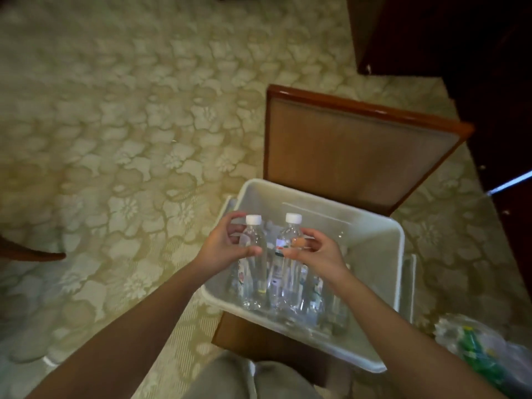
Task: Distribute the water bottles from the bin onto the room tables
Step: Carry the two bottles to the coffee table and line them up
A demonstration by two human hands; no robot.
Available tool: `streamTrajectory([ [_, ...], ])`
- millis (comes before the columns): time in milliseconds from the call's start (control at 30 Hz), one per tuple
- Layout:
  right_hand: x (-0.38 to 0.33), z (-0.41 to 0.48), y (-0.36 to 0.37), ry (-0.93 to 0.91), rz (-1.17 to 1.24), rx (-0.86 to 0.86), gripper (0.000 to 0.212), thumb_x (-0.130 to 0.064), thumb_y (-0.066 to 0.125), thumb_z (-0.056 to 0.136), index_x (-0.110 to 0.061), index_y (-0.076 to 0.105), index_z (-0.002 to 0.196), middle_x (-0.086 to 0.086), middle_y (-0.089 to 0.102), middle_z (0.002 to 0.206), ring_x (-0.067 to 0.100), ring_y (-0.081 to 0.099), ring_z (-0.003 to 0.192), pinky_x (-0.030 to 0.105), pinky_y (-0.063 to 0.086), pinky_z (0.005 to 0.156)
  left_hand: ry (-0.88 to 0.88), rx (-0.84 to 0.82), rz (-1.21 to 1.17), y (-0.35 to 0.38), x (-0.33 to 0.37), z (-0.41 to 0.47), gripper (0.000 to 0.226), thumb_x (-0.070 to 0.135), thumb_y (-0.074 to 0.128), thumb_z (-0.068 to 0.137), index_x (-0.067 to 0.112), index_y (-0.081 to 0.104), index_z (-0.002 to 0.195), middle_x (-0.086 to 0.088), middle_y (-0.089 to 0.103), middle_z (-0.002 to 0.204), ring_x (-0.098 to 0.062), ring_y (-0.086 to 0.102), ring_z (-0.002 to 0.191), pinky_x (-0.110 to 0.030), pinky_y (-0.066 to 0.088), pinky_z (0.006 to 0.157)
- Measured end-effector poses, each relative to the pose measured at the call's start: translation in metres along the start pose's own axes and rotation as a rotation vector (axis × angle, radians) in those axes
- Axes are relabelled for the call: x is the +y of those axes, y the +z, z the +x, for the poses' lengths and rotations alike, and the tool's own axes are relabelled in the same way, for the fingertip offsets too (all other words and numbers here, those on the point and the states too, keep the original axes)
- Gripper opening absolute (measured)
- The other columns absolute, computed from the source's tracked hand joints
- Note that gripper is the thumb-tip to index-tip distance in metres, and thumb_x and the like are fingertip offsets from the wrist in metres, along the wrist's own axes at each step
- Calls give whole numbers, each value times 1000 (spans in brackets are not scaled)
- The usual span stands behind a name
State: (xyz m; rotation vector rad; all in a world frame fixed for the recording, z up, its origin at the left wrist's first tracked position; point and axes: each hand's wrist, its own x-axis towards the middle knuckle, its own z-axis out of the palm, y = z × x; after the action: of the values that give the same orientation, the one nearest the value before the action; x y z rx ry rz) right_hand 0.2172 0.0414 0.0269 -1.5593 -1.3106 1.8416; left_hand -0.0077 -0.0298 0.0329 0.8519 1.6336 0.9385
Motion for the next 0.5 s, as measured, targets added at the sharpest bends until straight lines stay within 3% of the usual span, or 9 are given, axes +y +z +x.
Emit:
streamTrajectory([
  [133,-25,-20,40,-64,-90,-123,62,-13,93,64,-19,60,115,5,72,108,16,69,93,21,53,69,33,87,-84,-41,9,-44,94,45,97,35,35,53,117,-10,70,108,-26,72,91,-36,59,76],
  [267,-37,-44,87,-106,-199,-255,67,-22,95,61,-20,58,117,1,71,107,17,69,99,32,59,80,79,217,-152,-79,3,-103,74,3,91,58,31,53,115,-10,70,106,-21,70,87,-26,57,72],
  [333,-43,-63,112,-129,-231,-314,62,-20,94,62,-20,59,113,1,72,105,15,70,96,30,59,77,93,292,-179,-98,-6,-136,70,-8,84,64,29,54,115,-14,70,108,-21,69,86,-26,58,71],
  [400,-46,-85,139,-163,-261,-377,57,-14,92,65,-18,59,112,1,73,104,14,71,93,26,58,72,118,363,-189,-117,-17,-173,71,-8,85,63,28,55,117,-16,70,109,-25,69,86,-30,59,74],
  [500,-47,-116,181,-200,-318,-472,60,-12,92,65,-16,59,115,3,74,106,19,72,97,36,60,85,148,473,-197,-143,-35,-231,73,-3,87,62,28,54,120,-9,73,105,-19,73,87,-26,57,74],
])
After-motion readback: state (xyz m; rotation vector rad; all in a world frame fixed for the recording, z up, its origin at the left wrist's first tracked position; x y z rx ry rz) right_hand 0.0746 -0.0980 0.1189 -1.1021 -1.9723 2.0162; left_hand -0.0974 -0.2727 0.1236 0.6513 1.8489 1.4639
